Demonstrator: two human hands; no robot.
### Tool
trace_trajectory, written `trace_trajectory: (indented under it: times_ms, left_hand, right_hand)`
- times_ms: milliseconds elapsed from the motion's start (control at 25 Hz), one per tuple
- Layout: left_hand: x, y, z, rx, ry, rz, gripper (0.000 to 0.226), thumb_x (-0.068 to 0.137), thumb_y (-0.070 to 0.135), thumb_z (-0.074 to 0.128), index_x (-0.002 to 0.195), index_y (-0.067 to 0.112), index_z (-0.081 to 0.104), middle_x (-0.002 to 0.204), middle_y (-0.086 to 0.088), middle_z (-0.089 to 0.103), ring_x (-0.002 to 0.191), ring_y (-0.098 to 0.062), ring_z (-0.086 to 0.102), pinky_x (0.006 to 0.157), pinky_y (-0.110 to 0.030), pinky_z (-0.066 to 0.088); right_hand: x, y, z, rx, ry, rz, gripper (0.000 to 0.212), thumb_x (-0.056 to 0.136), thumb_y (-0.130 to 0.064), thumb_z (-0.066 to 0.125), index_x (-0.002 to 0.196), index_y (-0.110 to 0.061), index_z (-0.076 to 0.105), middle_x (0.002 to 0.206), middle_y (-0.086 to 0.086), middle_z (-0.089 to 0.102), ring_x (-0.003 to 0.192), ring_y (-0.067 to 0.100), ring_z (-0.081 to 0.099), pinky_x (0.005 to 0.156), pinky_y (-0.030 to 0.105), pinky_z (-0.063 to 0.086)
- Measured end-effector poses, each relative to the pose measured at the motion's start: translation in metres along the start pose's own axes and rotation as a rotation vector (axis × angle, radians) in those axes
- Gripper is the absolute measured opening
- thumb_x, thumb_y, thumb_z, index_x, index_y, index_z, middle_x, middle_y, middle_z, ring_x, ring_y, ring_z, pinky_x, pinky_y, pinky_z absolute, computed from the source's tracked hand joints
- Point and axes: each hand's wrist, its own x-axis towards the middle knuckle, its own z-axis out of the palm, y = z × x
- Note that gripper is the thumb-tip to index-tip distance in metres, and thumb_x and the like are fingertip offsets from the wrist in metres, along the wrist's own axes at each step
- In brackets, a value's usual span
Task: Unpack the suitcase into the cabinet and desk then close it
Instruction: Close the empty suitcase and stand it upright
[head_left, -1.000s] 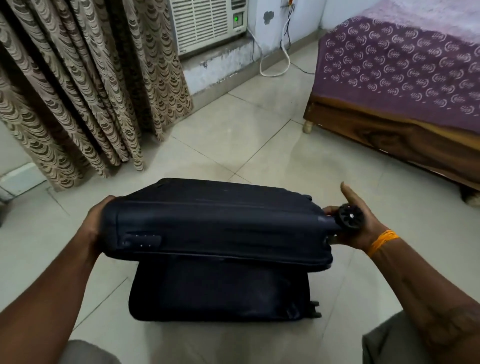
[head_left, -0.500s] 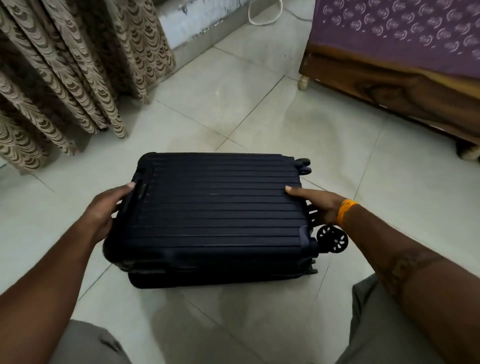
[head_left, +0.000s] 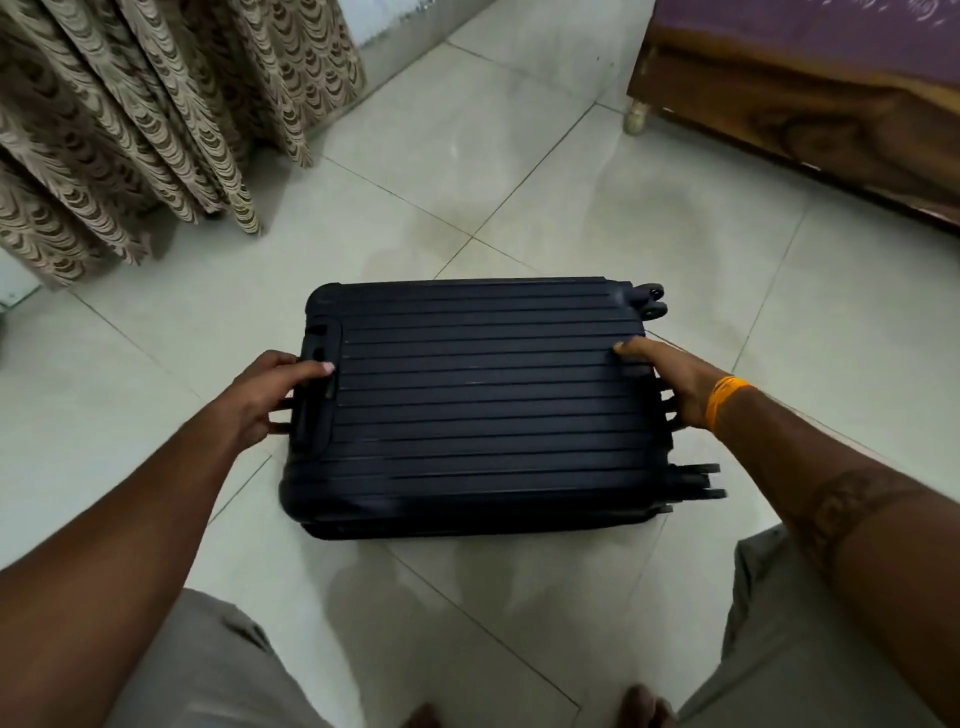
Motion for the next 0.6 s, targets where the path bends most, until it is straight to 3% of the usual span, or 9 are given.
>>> trace_trajectory:
  times_ms: [120, 200, 320, 400, 520, 600]
  left_hand:
    - [-0.003, -0.001, 0.002, 0.011, -0.034, -0.045, 0.067, 0.078, 0.046, 0.085, 0.128, 0.012, 0.059, 0.125, -0.008, 0.069, 0.110, -0.029, 0.068, 0.073, -0.045, 0.058]
    - [-0.007, 0.002, 0.003, 0.001, -0.036, -0.062, 0.055, 0.081, 0.043, 0.083, 0.121, 0.012, 0.060, 0.121, -0.007, 0.069, 0.109, -0.029, 0.067, 0.076, -0.045, 0.058]
    - [-0.011, 0.002, 0.008, 0.017, -0.036, -0.070, 0.033, 0.086, 0.038, 0.080, 0.105, 0.018, 0.062, 0.117, -0.007, 0.069, 0.106, -0.028, 0.067, 0.079, -0.044, 0.057]
    - [-0.014, 0.000, 0.013, 0.045, -0.046, -0.094, 0.035, 0.085, 0.038, 0.079, 0.109, 0.016, 0.064, 0.118, -0.007, 0.069, 0.107, -0.028, 0.068, 0.079, -0.044, 0.057]
    - [-0.017, -0.002, 0.017, 0.064, -0.062, -0.140, 0.045, 0.086, 0.040, 0.078, 0.122, 0.016, 0.065, 0.122, -0.009, 0.068, 0.108, -0.029, 0.068, 0.079, -0.046, 0.059]
    - [-0.019, -0.003, 0.016, 0.082, -0.084, -0.170, 0.050, 0.085, 0.042, 0.079, 0.126, 0.018, 0.064, 0.124, -0.011, 0.067, 0.108, -0.029, 0.068, 0.077, -0.047, 0.061]
  right_hand:
    - [0.006, -0.005, -0.002, 0.066, 0.010, -0.089, 0.056, 0.082, -0.067, 0.071, 0.118, -0.023, 0.072, 0.105, 0.006, 0.076, 0.098, 0.028, 0.071, 0.083, 0.038, 0.055]
    - [0.015, -0.006, -0.005, 0.098, 0.025, -0.104, 0.066, 0.078, -0.066, 0.075, 0.122, -0.017, 0.072, 0.108, 0.010, 0.079, 0.100, 0.031, 0.075, 0.095, 0.045, 0.058]
    - [0.015, -0.001, -0.004, 0.057, 0.041, -0.090, 0.054, 0.085, -0.060, 0.069, 0.114, -0.015, 0.072, 0.109, 0.015, 0.076, 0.102, 0.036, 0.072, 0.090, 0.044, 0.058]
    - [0.017, 0.003, -0.002, 0.026, 0.073, -0.047, 0.058, 0.080, -0.063, 0.070, 0.113, -0.015, 0.073, 0.107, 0.018, 0.076, 0.102, 0.039, 0.072, 0.087, 0.045, 0.059]
    - [0.024, 0.007, -0.003, 0.016, 0.138, -0.022, 0.076, 0.058, -0.073, 0.073, 0.110, -0.017, 0.076, 0.105, 0.017, 0.078, 0.099, 0.041, 0.073, 0.098, 0.054, 0.057]
    - [0.024, 0.004, 0.000, -0.039, 0.256, -0.035, 0.081, 0.058, -0.076, 0.070, 0.112, -0.016, 0.072, 0.108, 0.015, 0.075, 0.097, 0.039, 0.072, 0.098, 0.054, 0.057]
